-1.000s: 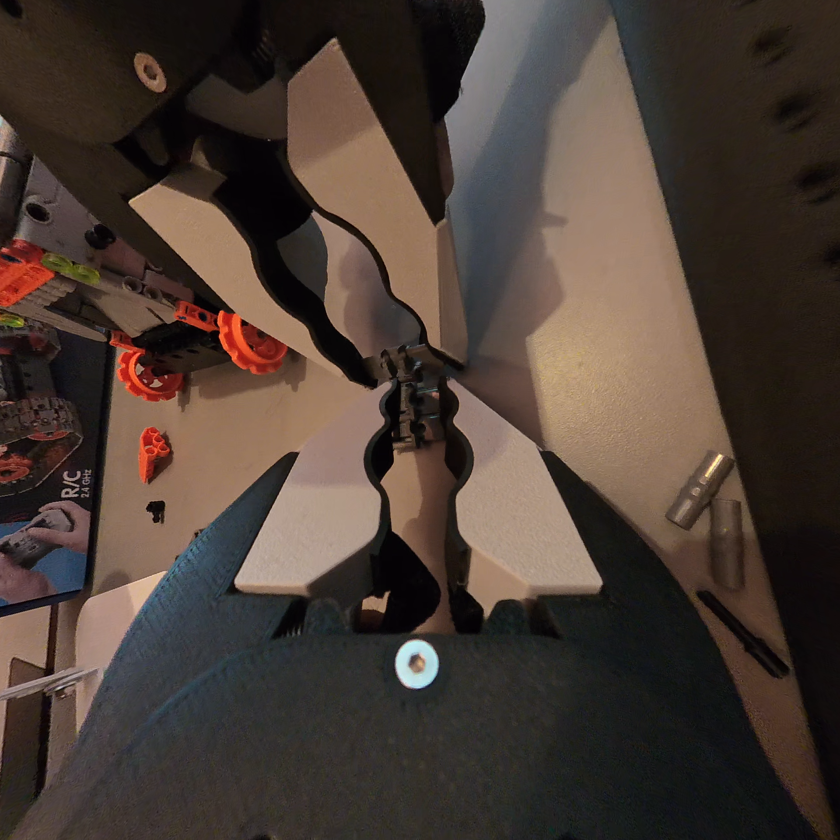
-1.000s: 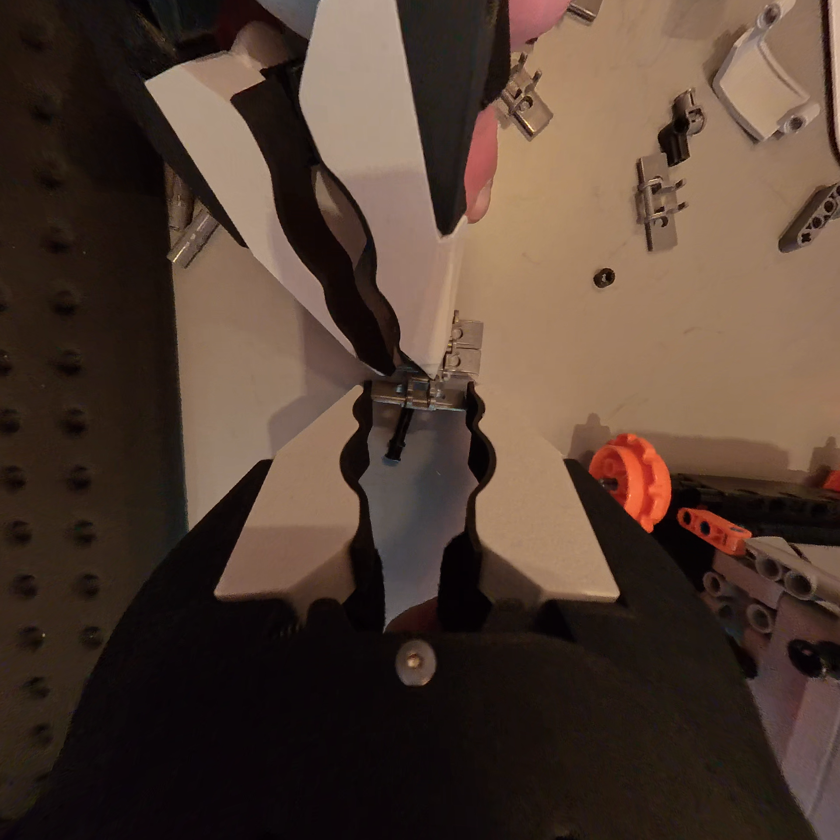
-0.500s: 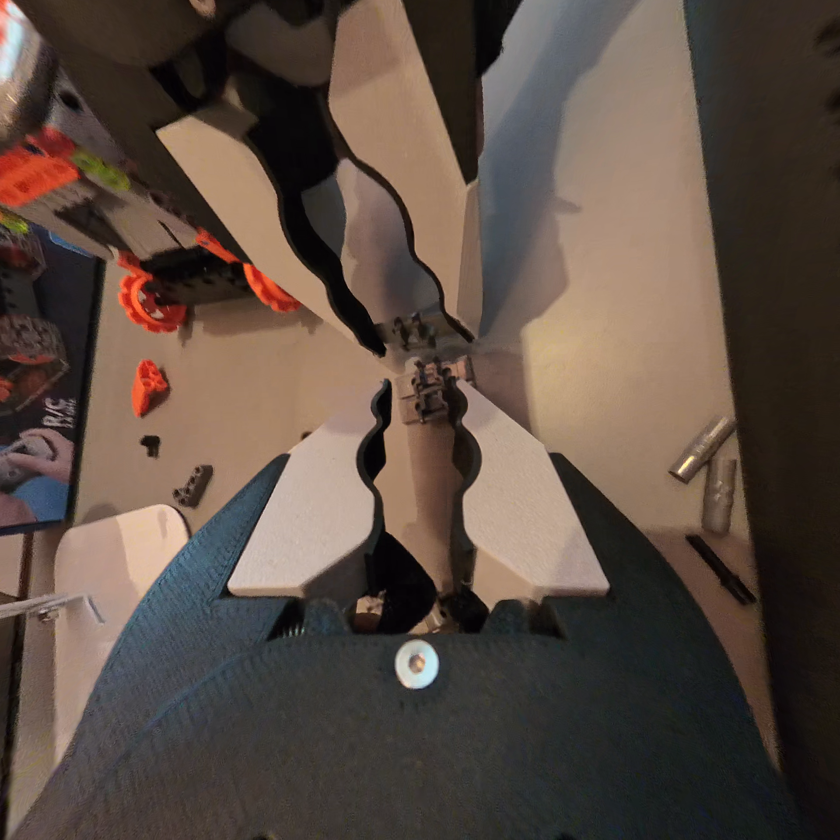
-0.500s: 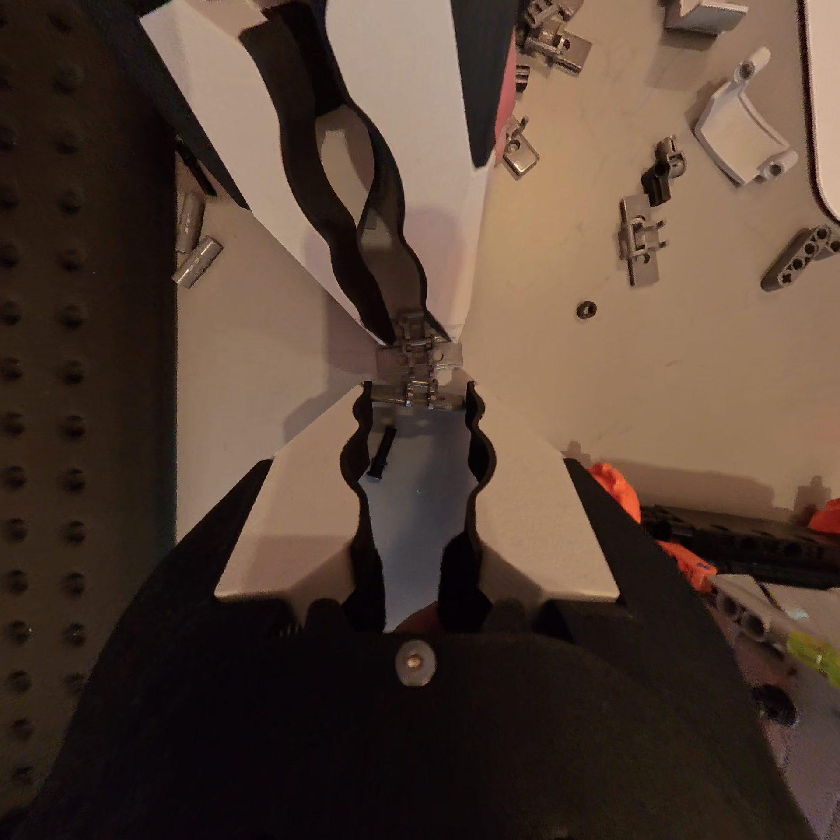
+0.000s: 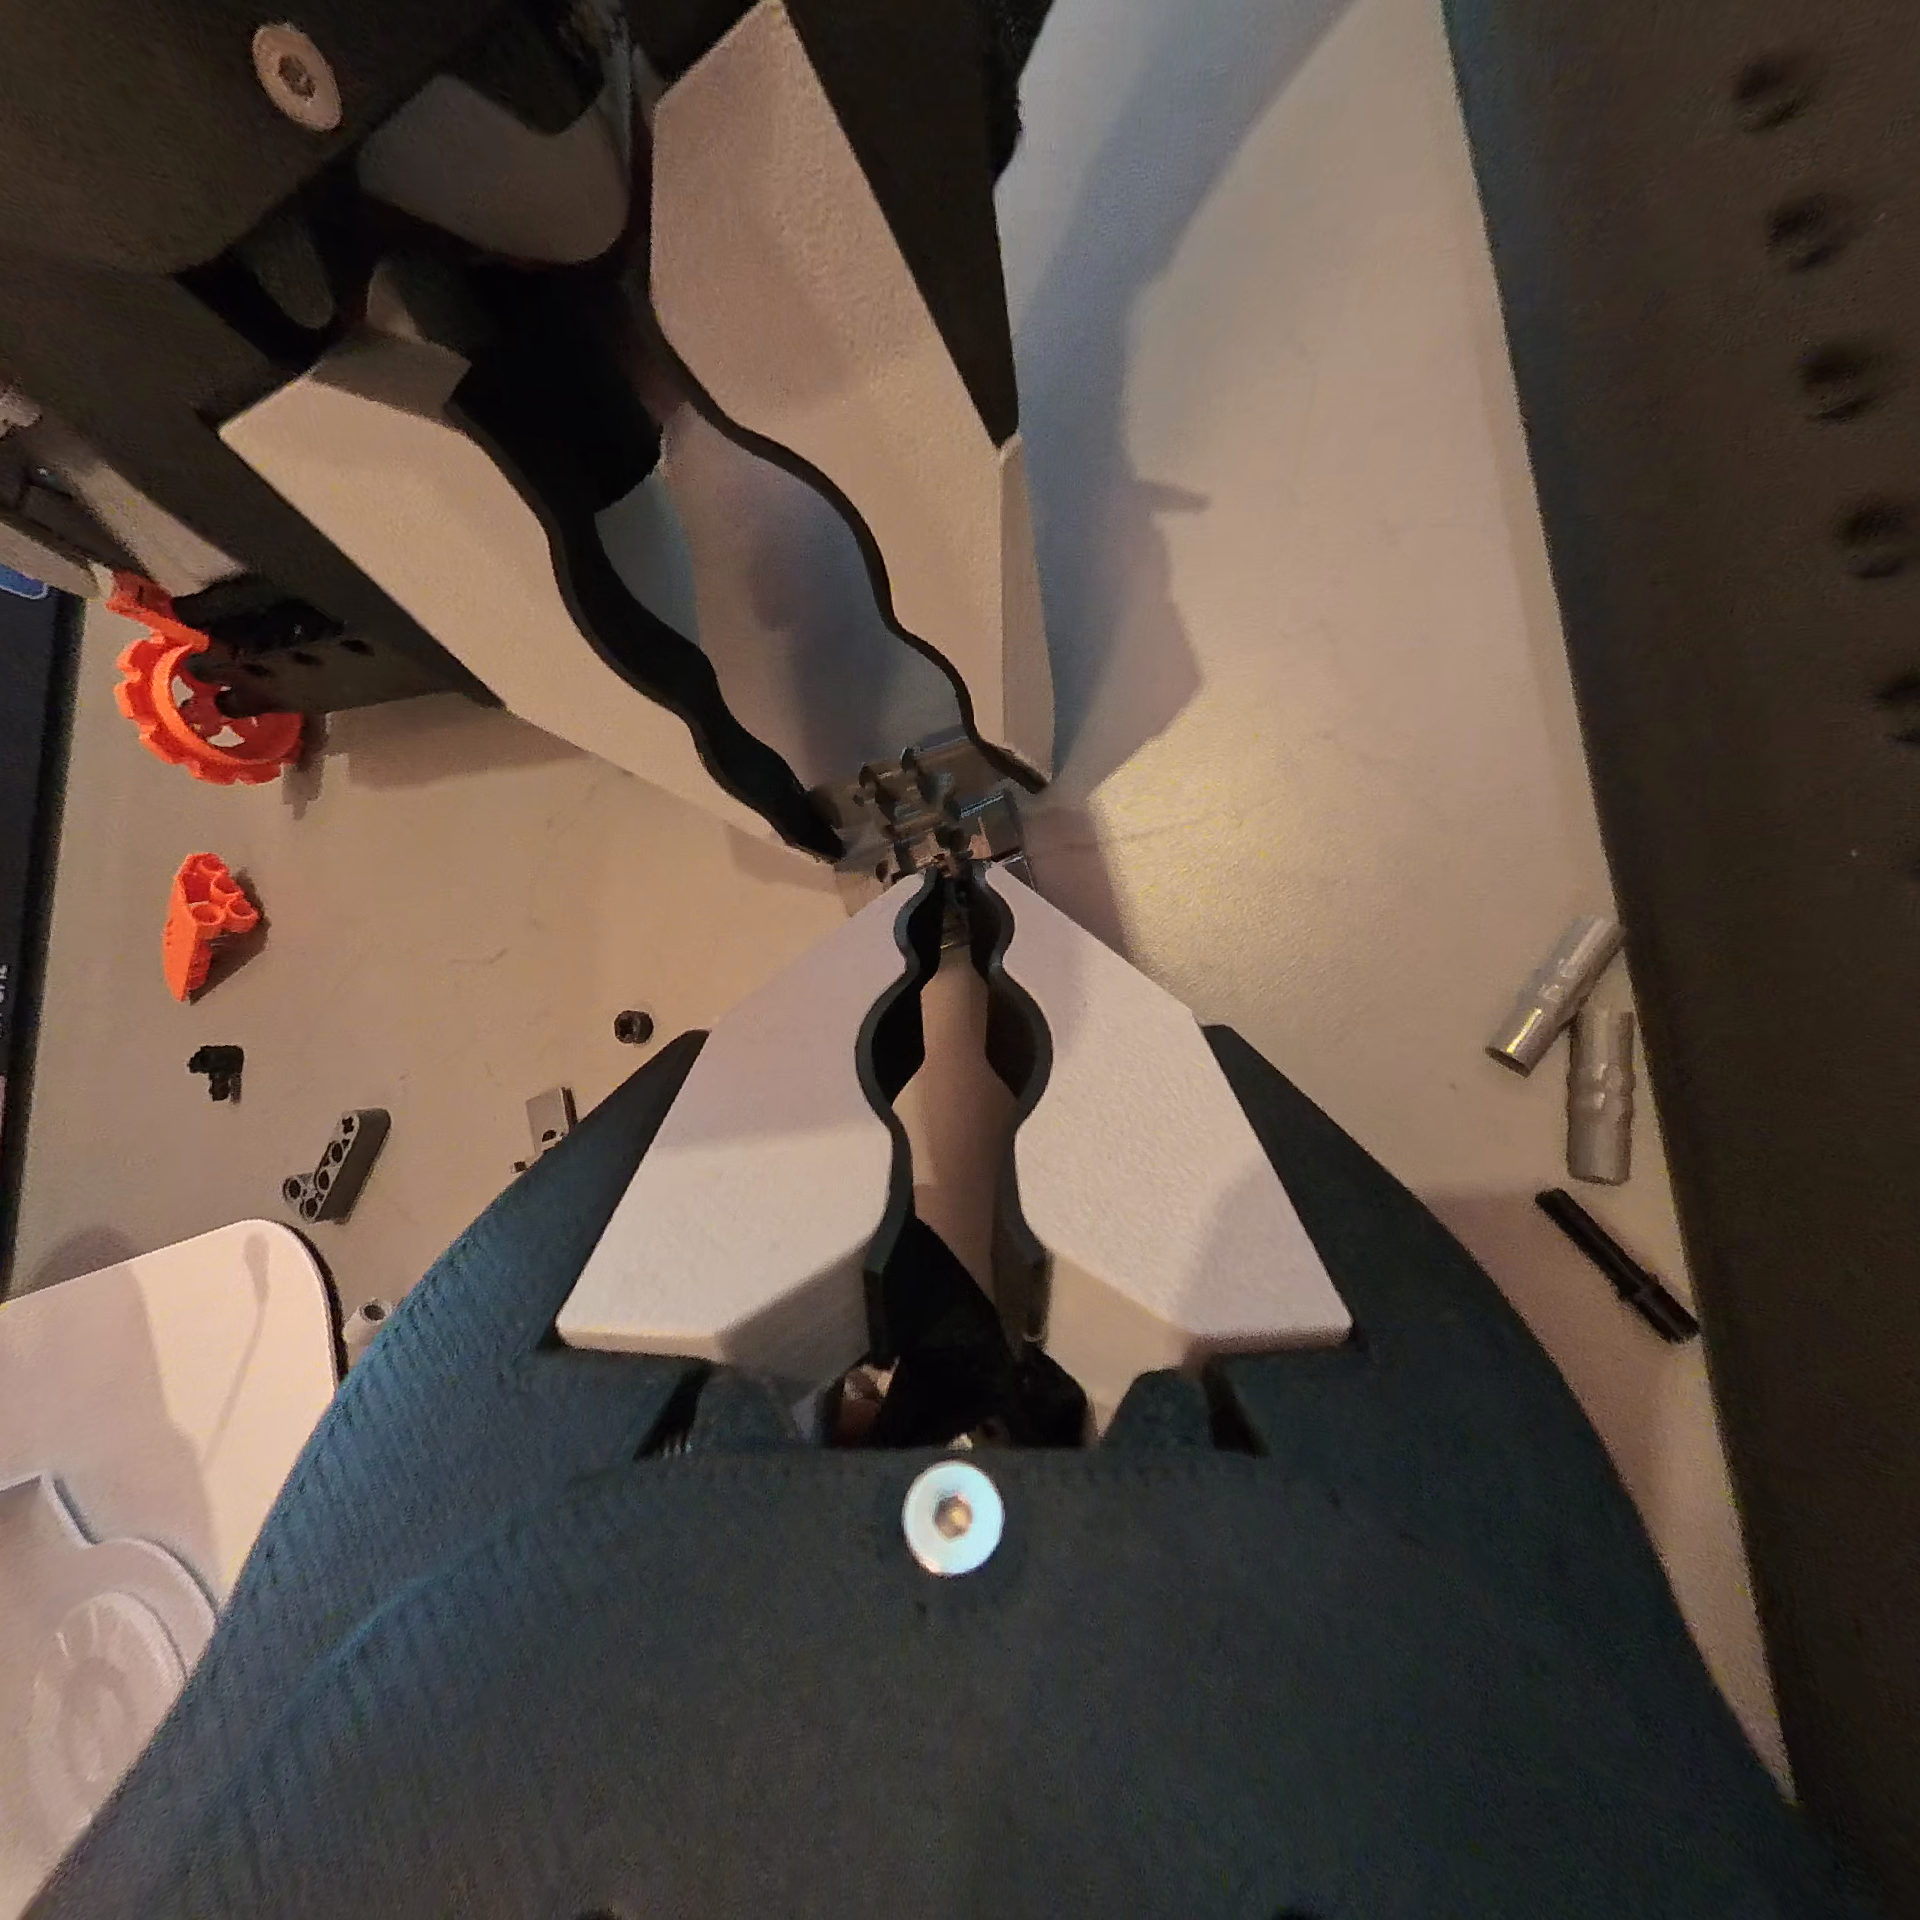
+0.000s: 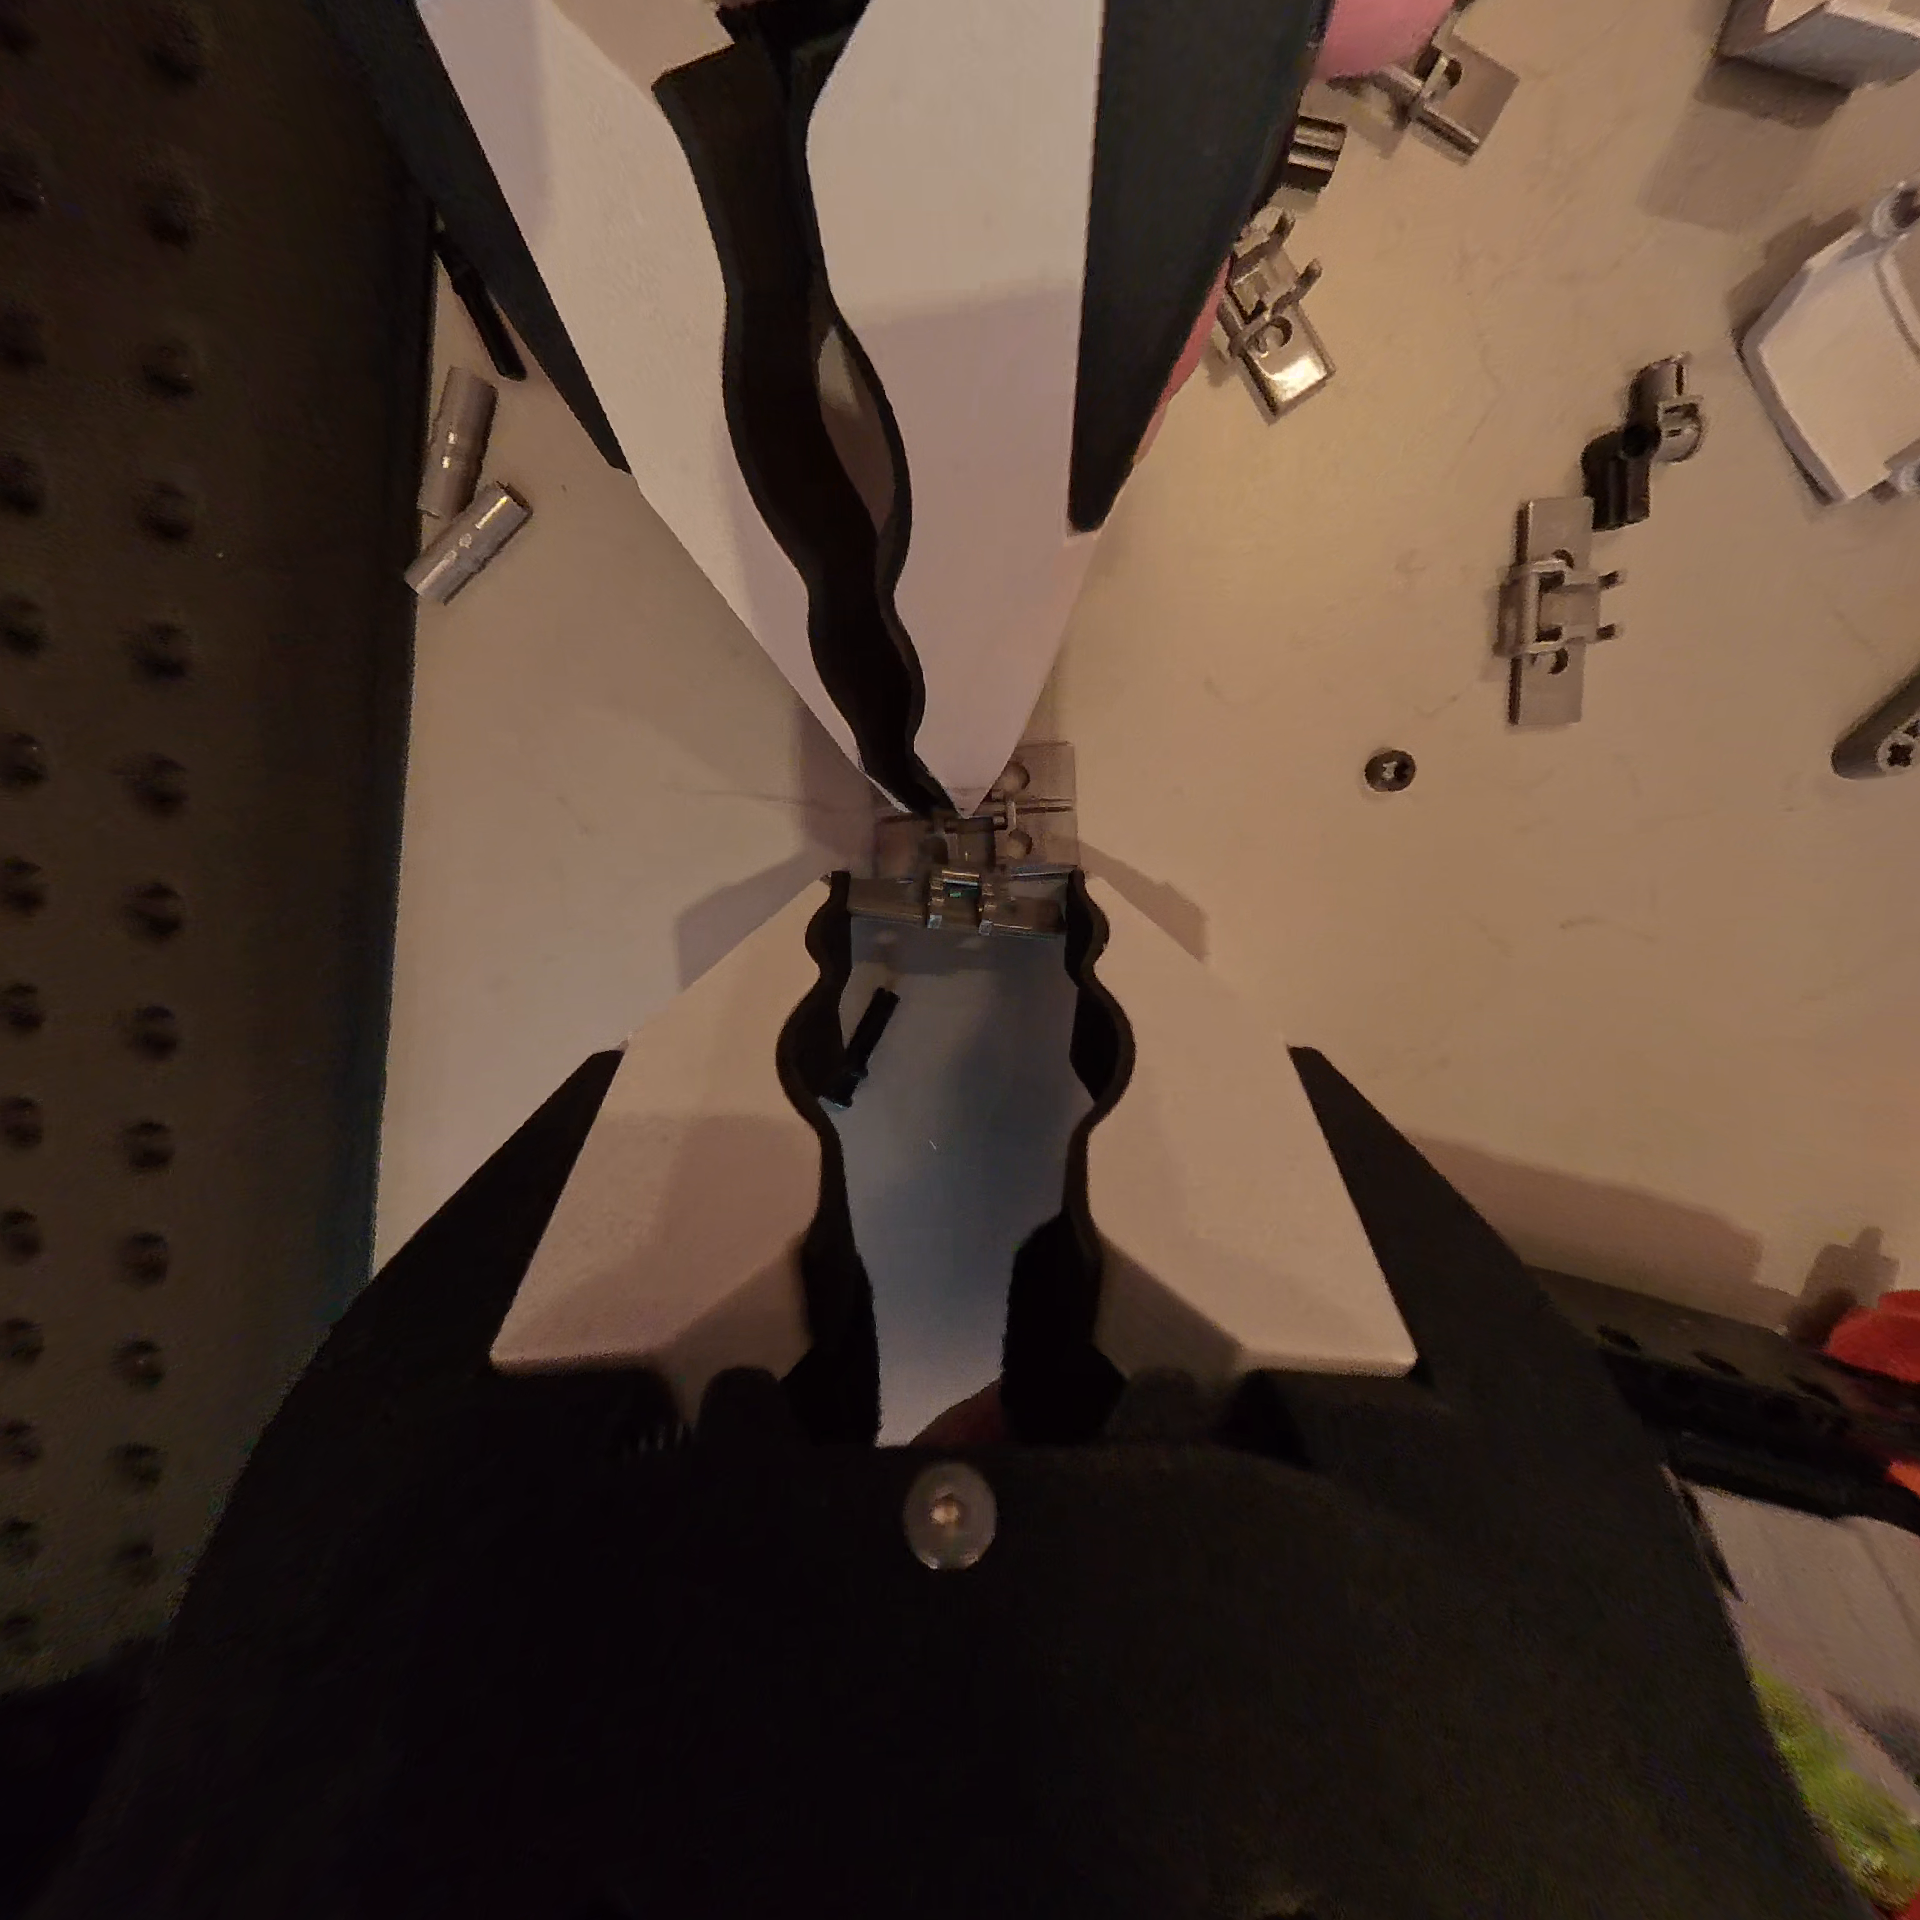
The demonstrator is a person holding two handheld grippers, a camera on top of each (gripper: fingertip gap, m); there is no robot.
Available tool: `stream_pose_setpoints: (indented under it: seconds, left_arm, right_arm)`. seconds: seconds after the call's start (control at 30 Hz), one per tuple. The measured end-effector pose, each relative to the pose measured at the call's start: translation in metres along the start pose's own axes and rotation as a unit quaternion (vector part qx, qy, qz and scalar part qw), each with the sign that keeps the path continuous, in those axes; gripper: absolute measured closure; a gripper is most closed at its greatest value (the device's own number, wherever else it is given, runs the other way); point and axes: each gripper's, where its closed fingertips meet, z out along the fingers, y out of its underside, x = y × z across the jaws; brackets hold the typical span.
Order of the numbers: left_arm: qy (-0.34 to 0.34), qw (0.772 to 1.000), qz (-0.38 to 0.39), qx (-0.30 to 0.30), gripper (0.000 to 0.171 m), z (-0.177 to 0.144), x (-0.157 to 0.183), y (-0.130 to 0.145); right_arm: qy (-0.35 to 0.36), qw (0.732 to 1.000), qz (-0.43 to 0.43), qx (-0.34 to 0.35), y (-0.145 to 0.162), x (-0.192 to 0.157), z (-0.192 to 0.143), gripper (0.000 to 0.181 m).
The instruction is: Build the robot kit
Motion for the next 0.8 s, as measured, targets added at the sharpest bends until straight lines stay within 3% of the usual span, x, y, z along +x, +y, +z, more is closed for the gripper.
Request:
stream_pose_setpoints:
  seconds: [0.5,0.8]
  left_arm:
    - [0.03,0.999,0.028,0.008,0.168,-0.0038,0.0082,-0.0002]
    - [0.034,0.999,0.029,0.009,0.168,-0.0039,0.0097,-0.0003]
  right_arm:
    - [-0.011,0.999,-0.034,-0.015,-0.0037,-0.0057,-0.0001,0.14]
    - [-0.013,0.999,-0.045,-0.002,-0.0086,-0.0085,-0.0068,0.156]
